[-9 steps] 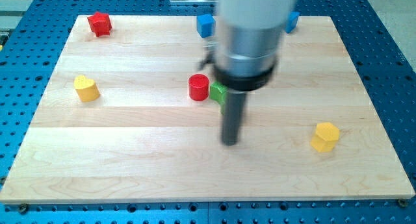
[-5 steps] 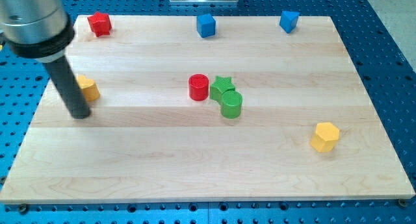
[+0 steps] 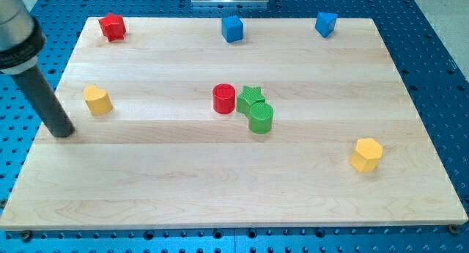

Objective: Separate the green star from the green circle

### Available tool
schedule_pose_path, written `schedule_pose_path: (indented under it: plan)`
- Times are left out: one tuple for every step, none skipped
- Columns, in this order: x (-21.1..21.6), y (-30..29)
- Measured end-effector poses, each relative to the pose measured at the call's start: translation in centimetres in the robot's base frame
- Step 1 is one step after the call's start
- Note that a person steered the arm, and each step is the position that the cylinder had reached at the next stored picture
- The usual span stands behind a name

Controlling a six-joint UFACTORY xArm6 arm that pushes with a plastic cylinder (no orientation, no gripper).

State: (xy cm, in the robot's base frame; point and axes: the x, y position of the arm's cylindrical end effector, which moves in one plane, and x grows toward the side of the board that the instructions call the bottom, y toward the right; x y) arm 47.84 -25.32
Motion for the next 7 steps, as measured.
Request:
schedule_pose_path:
  plan:
    - [0.1, 2.2]
    - [0.5, 5.5]
    - [0.6, 12.4]
    - [-1.0, 17.3]
    - [-3.2, 22.3]
    - [-5.6, 28.7]
    - [-5.6, 33.0]
